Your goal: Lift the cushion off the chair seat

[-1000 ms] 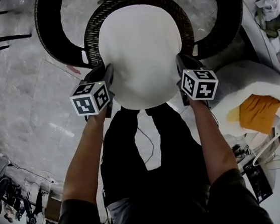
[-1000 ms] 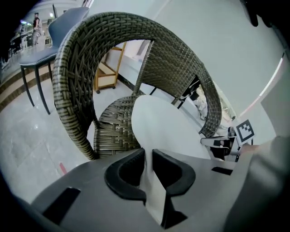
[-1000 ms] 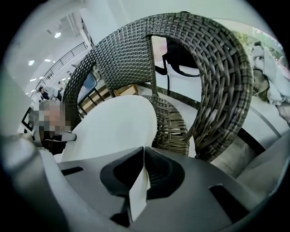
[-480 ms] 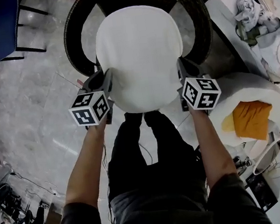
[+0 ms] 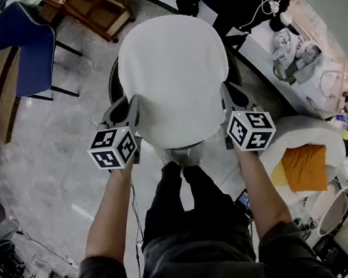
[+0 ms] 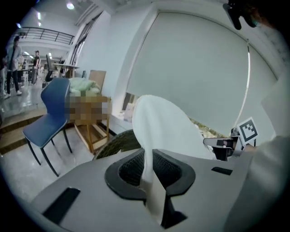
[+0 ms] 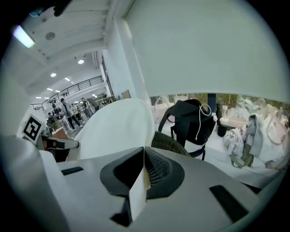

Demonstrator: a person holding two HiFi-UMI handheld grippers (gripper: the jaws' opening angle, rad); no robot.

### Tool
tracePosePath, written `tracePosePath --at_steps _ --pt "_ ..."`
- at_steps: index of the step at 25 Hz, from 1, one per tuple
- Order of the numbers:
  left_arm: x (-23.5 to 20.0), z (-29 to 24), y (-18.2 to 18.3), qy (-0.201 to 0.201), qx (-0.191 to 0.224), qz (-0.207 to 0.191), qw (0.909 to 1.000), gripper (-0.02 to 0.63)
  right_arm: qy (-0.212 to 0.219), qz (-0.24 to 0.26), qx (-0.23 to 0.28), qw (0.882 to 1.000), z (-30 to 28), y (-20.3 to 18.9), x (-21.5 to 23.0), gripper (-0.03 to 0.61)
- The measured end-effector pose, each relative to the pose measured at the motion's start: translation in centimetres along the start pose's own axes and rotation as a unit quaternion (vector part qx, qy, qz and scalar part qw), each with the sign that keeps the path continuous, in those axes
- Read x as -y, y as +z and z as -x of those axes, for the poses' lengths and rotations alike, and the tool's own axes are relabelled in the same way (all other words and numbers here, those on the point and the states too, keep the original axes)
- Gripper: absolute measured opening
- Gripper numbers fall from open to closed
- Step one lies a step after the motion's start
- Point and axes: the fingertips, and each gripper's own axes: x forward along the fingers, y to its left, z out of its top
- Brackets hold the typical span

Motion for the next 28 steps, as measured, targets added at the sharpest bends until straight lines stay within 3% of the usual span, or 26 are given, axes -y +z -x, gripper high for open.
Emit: tracePosePath --at_steps 8,15,22,28 --pt "3.6 4.6 10.4 -0.003 0.065 -0.026 0.9976 0.061 0.007 0.015 0.078 0.997 5.3 11.5 -1.3 0.02" --pt "6.5 9.0 19.7 -0.004 0.134 -0.061 0.9891 0.061 0.018 0.034 0.151 0.988 9.6 20.8 -2.9 0.02" --pt "9.9 14.3 28.1 -0.009 0.205 -0.088 0.9748 0.061 0.026 0.058 0.23 0.971 15.7 29.6 -4.8 0.02" --pt "13.3 18.9 34.0 -0.015 0.267 -0.111 0.9572 0.061 0.03 0.077 0.295 0.952 21.1 35.7 -6.1 0.02"
